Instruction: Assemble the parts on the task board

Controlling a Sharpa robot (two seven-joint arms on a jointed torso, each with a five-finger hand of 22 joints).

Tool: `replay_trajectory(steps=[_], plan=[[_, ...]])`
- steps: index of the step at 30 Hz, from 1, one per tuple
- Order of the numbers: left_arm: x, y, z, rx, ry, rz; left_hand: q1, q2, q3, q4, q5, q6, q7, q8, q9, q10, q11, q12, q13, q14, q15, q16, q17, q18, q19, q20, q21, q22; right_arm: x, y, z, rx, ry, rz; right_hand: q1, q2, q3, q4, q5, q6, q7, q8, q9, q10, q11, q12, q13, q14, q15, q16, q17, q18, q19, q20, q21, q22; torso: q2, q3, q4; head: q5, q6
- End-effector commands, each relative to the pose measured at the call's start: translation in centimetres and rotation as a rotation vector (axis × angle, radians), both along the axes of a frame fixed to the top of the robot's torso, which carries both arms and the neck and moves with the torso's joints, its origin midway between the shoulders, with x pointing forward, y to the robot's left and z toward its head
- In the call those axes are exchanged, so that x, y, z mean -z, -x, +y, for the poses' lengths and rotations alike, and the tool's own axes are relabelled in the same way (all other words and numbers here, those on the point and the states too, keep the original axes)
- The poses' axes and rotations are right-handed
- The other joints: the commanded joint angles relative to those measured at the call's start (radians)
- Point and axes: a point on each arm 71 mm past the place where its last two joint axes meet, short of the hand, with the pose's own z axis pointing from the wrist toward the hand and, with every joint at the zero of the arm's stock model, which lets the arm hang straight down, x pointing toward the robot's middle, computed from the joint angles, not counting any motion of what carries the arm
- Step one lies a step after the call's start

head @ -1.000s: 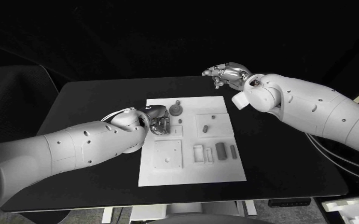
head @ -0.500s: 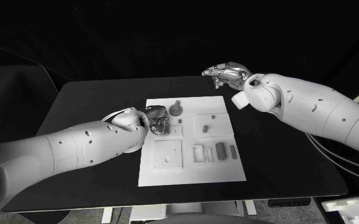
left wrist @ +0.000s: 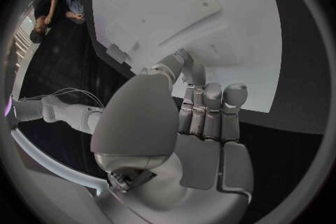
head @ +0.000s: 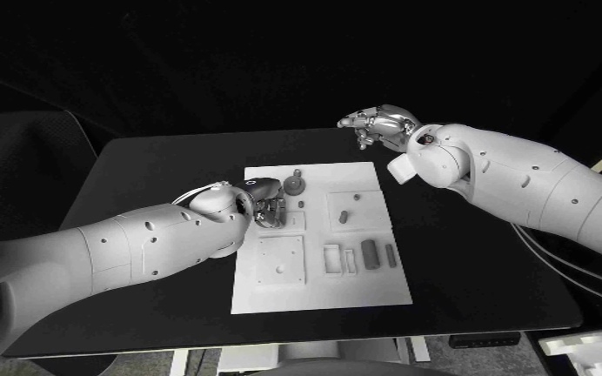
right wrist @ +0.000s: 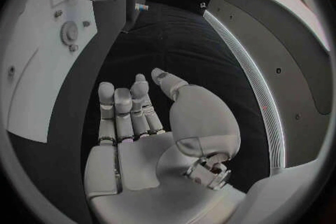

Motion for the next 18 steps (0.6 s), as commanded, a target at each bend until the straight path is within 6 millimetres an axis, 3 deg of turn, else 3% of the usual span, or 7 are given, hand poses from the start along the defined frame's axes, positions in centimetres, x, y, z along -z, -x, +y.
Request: replay_trajectory(steps=[1,18], plan=[[-0.02,0.06,-0.27,0.013,-0.011,-0.003,-0.001,0.008,0.003,0.0,0.007,0.016,0.011,0.004,0.018,0.006,0.001,-0.003,-0.001,0.008,-0.002,0.004,0.002,0.108,0.001,-0.002,0.052,0.001,-0.09,0.02,0.12,-0.008,-0.004,-0.006,0.001,-0.008,-0.003,-0.003,-0.003,-0.003,0.003,0.005,0.0,-0.007,0.003,0.007,0.002,0.0,-0.003,0.003,0.001,0.001,-0.004,0.001,0.101,-0.001,0.0,0.0004,-0.0003,0.0,0.003],[0.07,-0.05,-0.33,0.005,-0.033,-0.002,-0.001,0.009,0.004,0.0,0.007,0.016,0.011,0.003,0.018,0.007,0.001,-0.004,-0.002,0.007,-0.002,0.005,0.001,0.109,0.002,-0.002,0.052,0.001,-0.1,0.06,0.25,-0.011,-0.004,-0.004,0.001,-0.008,-0.002,-0.004,-0.003,-0.003,0.003,0.006,0.0,-0.008,0.003,0.007,0.002,0.0,-0.003,0.003,0.002,0.001,-0.004,0.0,0.101,-0.001,0.0,-0.0001,-0.0001,0.001,0.003]])
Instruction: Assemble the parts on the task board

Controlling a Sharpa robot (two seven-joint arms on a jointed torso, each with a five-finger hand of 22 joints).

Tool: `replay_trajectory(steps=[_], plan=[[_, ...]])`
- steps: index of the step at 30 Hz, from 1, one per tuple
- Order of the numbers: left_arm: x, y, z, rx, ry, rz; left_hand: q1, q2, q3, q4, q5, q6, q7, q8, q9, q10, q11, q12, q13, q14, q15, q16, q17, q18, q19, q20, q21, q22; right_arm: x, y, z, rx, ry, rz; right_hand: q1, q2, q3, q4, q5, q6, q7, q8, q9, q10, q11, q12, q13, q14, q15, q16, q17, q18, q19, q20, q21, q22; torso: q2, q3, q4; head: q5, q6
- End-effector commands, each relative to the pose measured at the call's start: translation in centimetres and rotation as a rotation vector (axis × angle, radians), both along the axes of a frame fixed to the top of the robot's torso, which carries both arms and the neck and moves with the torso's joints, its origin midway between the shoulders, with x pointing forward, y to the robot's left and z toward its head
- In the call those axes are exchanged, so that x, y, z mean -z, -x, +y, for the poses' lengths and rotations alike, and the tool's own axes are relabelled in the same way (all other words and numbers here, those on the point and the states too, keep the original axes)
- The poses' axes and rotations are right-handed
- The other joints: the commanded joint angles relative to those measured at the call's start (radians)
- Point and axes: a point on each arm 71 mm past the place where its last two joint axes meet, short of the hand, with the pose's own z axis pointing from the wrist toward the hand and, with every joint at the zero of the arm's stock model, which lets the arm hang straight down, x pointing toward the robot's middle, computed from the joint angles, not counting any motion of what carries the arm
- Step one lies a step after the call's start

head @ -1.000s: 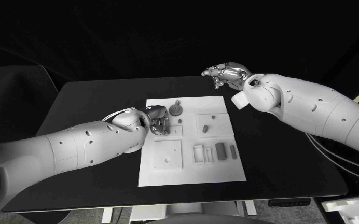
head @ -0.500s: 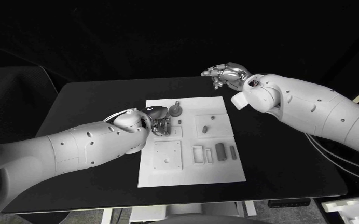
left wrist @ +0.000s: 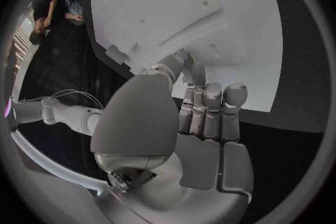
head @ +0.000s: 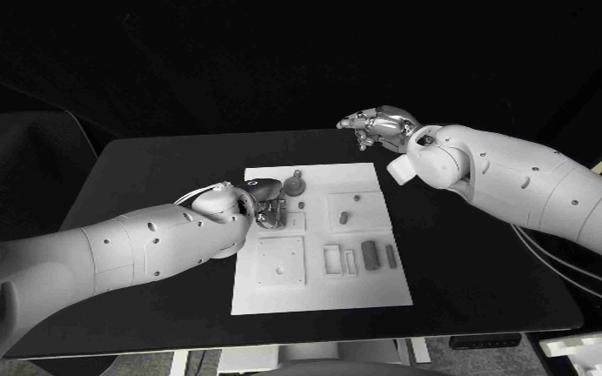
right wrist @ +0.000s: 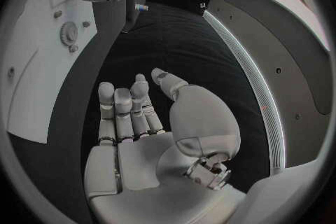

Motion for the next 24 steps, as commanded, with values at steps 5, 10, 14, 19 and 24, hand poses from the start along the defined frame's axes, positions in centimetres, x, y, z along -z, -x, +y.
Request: replay_trajectory(steps=[5,10,14,19,24], plan=[[0.07,-0.07,-0.12,0.004,-0.028,-0.001,0.0,0.009,0.004,0.0,0.003,0.017,0.01,0.003,0.018,0.007,0.001,-0.005,-0.001,0.007,-0.002,0.005,0.002,0.109,0.002,-0.006,0.052,0.001,-0.08,0.04,0.17,-0.01,-0.004,-0.004,0.001,-0.008,-0.002,-0.004,-0.003,-0.003,0.003,0.006,0.0,-0.008,0.003,0.007,0.001,0.0,-0.004,0.003,0.002,0.001,-0.004,0.0,0.101,-0.001,0.0,-0.0004,0.0007,0.001,0.0],[0.14,-0.15,0.07,-0.001,-0.037,0.005,0.0,0.01,0.005,0.0,0.003,0.017,0.01,0.003,0.018,0.007,0.001,-0.005,-0.001,0.007,-0.002,0.005,0.002,0.109,0.002,-0.006,0.052,0.001,-0.08,0.04,0.21,-0.011,-0.004,-0.003,0.001,-0.008,-0.002,-0.004,-0.003,-0.003,0.003,0.006,0.0,-0.008,0.003,0.007,0.001,0.0,-0.004,0.003,0.002,0.001,-0.004,0.0,0.101,-0.001,0.0,-0.0006,-0.0002,0.002,-0.001],[0.18,-0.18,0.2,-0.004,-0.042,0.008,0.0,0.01,0.005,0.0,0.003,0.017,0.01,0.003,0.018,0.007,0.001,-0.005,-0.001,0.007,-0.002,0.005,0.002,0.109,0.002,-0.006,0.052,0.001,-0.07,0.04,0.22,-0.012,-0.003,-0.003,0.001,-0.008,-0.002,-0.004,-0.003,-0.003,0.003,0.007,0.0,-0.008,0.003,0.007,0.001,0.0,-0.004,0.003,0.002,0.001,-0.004,0.0,0.101,-0.001,0.0,0.0,0.0008,0.001,-0.002],[0.18,-0.2,0.2,-0.005,-0.042,0.007,0.0,0.011,0.005,-0.001,0.003,0.017,0.01,0.003,0.018,0.007,0.001,-0.005,-0.002,0.007,-0.002,0.005,0.001,0.109,0.002,-0.006,0.052,0.001,-0.07,0.05,0.27,-0.013,-0.004,-0.002,0.001,-0.008,-0.002,-0.004,-0.003,-0.002,0.003,0.007,0.0,-0.008,0.003,0.008,0.001,0.0,-0.004,0.003,0.002,0.001,-0.004,0.0,0.101,-0.001,0.0,0.0001,0.0006,0.001,-0.001],[0.17,-0.23,0.18,-0.004,-0.04,0.005,0.0,0.011,0.005,-0.001,0.004,0.017,0.01,0.003,0.018,0.007,0.001,-0.005,-0.002,0.007,-0.002,0.005,0.001,0.109,0.002,-0.006,0.052,0.001,-0.07,0.05,0.3,-0.014,-0.004,-0.002,0.001,-0.008,-0.002,-0.004,-0.003,-0.002,0.003,0.007,0.0,-0.008,0.002,0.008,0.001,0.0,-0.004,0.003,0.002,0.001,-0.004,0.0,0.101,-0.001,0.0,-0.0006,-0.0002,0.002,-0.001]])
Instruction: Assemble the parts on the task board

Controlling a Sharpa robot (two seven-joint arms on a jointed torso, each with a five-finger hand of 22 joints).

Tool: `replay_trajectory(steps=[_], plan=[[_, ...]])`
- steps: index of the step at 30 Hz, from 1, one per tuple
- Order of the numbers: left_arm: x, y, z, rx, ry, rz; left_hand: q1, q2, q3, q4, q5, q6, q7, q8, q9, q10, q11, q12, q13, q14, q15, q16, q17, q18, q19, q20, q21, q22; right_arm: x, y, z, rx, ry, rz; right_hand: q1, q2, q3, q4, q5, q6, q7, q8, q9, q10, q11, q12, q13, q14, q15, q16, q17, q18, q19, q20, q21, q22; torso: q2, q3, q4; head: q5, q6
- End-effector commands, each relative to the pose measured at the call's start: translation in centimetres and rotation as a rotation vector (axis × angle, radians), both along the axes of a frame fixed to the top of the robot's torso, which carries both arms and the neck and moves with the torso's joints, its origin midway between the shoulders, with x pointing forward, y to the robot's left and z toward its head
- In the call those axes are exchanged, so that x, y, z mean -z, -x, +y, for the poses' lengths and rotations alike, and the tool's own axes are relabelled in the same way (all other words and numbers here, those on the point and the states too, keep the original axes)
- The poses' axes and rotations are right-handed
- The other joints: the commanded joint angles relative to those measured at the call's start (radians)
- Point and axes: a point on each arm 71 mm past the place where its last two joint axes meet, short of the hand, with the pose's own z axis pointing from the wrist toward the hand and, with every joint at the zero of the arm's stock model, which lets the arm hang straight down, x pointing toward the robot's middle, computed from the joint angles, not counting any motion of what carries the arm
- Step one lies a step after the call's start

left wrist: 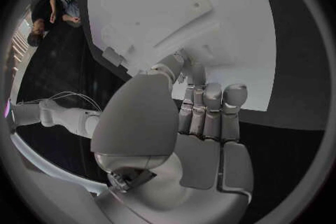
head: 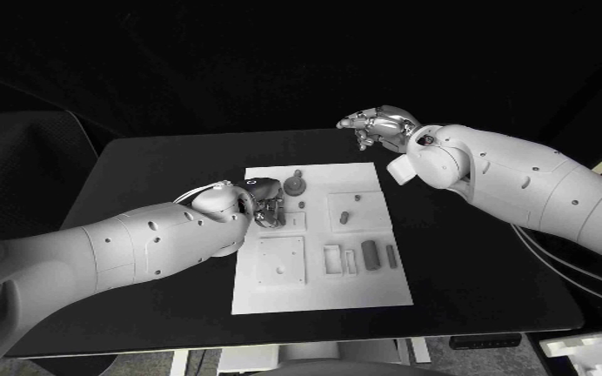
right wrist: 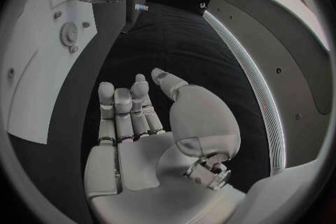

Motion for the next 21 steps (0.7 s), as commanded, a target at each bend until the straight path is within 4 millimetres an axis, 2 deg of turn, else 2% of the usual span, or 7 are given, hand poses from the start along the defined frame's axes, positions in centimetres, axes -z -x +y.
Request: replay_trajectory(steps=[1,21], plan=[[0.09,0.02,-0.07,0.006,-0.014,0.006,0.001,0.01,0.007,0.001,0.005,0.016,0.011,0.003,0.018,0.008,0.002,-0.006,-0.001,0.007,-0.002,0.005,0.002,0.109,0.002,-0.006,0.052,0.001,-0.07,0.05,0.22,-0.013,-0.004,-0.003,0.001,-0.008,-0.002,-0.004,-0.003,-0.002,0.004,0.007,0.0,-0.008,0.002,0.004,0.002,0.0,-0.004,0.003,0.001,0.001,-0.004,0.0,0.101,-0.001,0.0,0.0001,-0.0009,-0.001,0.0],[0.04,0.06,-0.37,0.011,-0.01,0.002,0.001,0.011,0.008,0.0,0.005,0.016,0.011,0.003,0.018,0.008,0.002,-0.006,-0.001,0.007,-0.003,0.006,0.001,0.109,0.003,-0.006,0.053,0.001,-0.08,0.1,0.32,-0.017,-0.005,-0.001,0.001,-0.008,-0.001,-0.005,-0.003,-0.002,0.004,0.008,0.0,-0.008,0.002,0.004,0.002,0.0,-0.004,0.004,0.002,0.001,-0.004,0.0,0.102,-0.001,0.0,0.0006,-0.0005,-0.002,0.001]])
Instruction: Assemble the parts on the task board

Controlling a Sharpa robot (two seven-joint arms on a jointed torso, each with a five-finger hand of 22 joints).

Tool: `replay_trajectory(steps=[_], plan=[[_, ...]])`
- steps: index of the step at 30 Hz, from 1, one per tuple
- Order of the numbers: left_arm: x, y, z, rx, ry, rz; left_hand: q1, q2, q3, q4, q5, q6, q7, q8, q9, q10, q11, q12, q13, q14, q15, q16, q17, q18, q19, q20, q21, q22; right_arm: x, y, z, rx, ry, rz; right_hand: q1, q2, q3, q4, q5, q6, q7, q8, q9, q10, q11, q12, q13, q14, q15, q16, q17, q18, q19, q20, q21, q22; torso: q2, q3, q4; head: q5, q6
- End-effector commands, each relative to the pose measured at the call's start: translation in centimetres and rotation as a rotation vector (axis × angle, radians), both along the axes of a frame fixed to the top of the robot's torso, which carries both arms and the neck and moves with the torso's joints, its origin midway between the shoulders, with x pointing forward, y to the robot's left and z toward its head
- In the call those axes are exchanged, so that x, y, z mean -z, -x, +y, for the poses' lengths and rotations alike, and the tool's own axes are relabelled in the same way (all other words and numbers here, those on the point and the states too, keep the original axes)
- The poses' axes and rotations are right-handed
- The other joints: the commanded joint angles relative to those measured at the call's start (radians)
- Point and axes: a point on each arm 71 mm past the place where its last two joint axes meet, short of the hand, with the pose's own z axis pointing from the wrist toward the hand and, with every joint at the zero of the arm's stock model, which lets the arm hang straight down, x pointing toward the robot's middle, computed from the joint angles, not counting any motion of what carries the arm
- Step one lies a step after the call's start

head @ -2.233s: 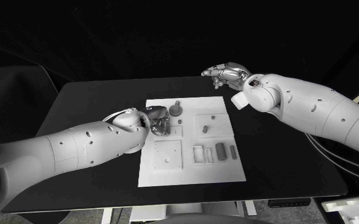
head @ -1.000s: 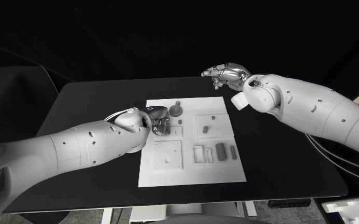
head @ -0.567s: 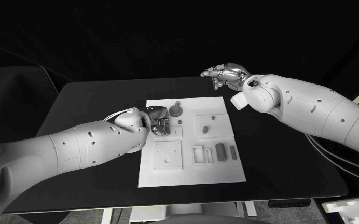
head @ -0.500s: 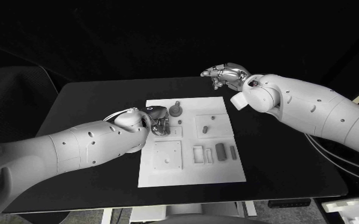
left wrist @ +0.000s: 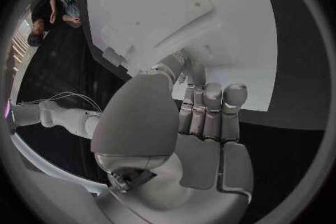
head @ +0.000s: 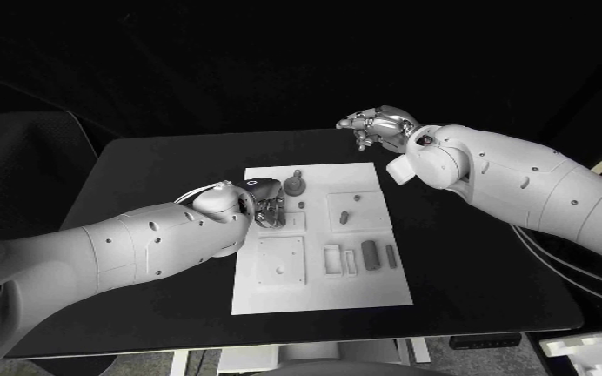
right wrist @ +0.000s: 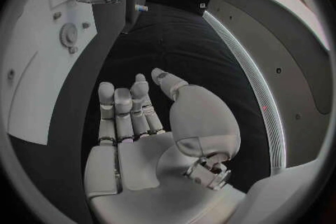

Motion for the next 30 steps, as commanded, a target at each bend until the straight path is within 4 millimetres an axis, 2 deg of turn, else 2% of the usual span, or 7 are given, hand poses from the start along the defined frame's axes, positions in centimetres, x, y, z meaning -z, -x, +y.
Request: replay_trajectory(steps=[1,30], plan=[[0.02,0.04,-0.2,0.008,-0.009,0.003,-0.003,0.011,0.006,-0.002,0.004,0.017,0.01,0.006,0.018,0.009,0.002,-0.006,-0.002,0.007,-0.003,0.006,0.002,0.109,0.003,-0.006,0.053,0.001,-0.07,0.05,0.19,-0.014,-0.004,-0.003,0.001,-0.008,-0.001,-0.005,-0.003,-0.002,0.004,0.004,0.0,-0.005,-0.001,0.004,0.001,0.0,-0.004,0.004,0.001,0.001,-0.004,0.0,0.102,-0.001,0.0,-0.0001,0.0,0.0,0.001],[0.1,-0.07,-0.88,0.019,-0.013,0.009,-0.003,0.013,0.007,-0.002,0.004,0.018,0.01,0.006,0.018,0.01,0.002,-0.007,-0.002,0.007,-0.003,0.006,0.001,0.109,0.004,-0.006,0.053,0.001,-0.07,0.09,0.25,-0.018,-0.005,0.0,0.001,-0.008,0.0,-0.005,-0.003,-0.002,0.004,0.005,0.0,-0.005,-0.001,0.005,0.001,0.0,-0.004,0.004,0.001,0.002,-0.004,0.0,0.102,-0.001,0.0,0.0002,0.0,-0.002,-0.005]])
